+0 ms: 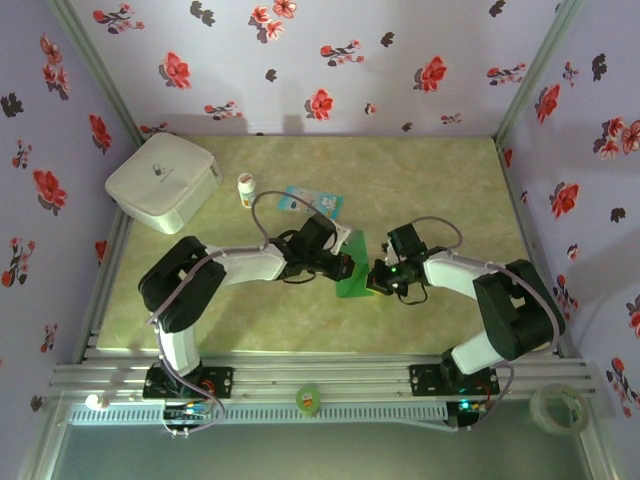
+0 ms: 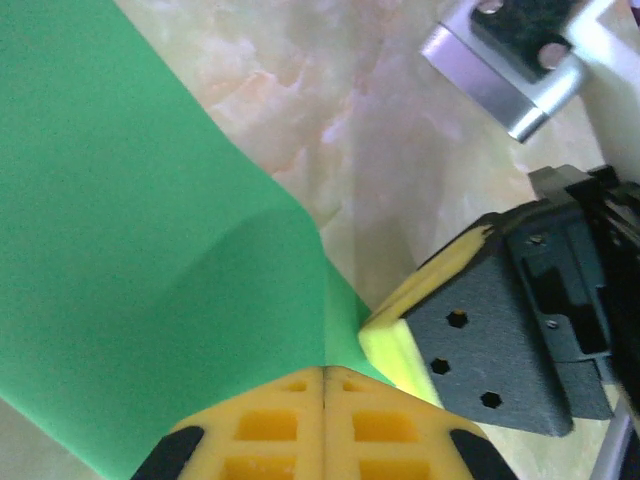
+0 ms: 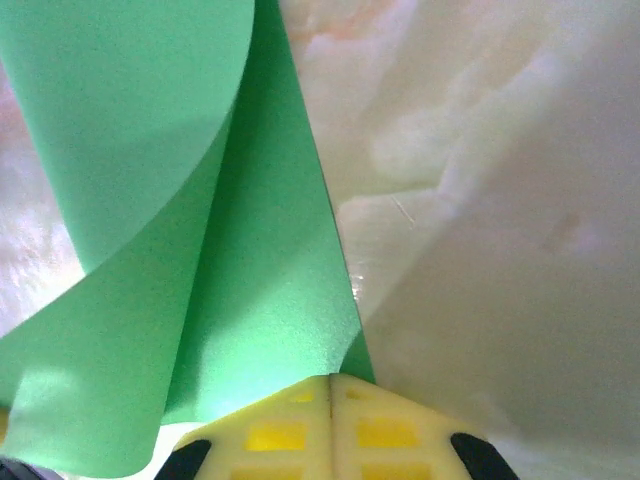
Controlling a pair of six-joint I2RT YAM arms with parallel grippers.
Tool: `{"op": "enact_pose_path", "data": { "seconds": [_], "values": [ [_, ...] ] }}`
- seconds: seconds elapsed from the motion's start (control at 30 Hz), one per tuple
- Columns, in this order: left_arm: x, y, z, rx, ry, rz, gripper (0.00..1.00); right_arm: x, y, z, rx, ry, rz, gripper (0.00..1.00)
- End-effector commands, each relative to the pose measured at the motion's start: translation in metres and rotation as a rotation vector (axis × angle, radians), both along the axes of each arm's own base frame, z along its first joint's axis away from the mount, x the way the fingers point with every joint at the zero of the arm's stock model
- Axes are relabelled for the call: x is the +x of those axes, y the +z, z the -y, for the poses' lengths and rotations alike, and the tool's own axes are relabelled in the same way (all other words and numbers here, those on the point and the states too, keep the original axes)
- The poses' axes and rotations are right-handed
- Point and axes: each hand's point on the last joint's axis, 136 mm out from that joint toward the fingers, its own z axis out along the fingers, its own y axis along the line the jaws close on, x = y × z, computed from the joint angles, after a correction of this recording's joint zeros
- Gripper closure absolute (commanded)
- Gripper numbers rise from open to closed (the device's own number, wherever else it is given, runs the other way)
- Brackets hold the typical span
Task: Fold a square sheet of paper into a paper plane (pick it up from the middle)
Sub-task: Fold the triangle a second time at the center of the table.
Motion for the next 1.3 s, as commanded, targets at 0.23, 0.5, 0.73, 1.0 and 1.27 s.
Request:
{"op": "enact_pose_path", "data": {
  "seconds": [0.23, 0.5, 0.73, 1.0, 1.27],
  "values": [
    [0.015, -0.024, -0.009, 0.052, 0.008, 0.005, 1.0, -0.014, -0.018, 0.021, -0.139, 0.025, -0.062, 1.0],
    [0.022, -0.031, -0.016, 0.113, 0.021, 0.04, 1.0, -0.013, -0.015, 0.019, -0.129, 0.026, -0.06, 1.0],
    [0.025, -0.036, -0.02, 0.154, 0.021, 0.058, 1.0, -0.012, -0.014, 0.019, -0.132, 0.026, -0.059, 1.0],
    [0.029, -0.038, -0.024, 0.182, 0.034, 0.077, 1.0, -0.012, -0.014, 0.018, -0.128, 0.028, -0.059, 1.0],
    [0.033, -0.038, -0.022, 0.183, 0.037, 0.092, 1.0, -0.012, -0.015, 0.018, -0.128, 0.03, -0.06, 1.0]
  ]
}}
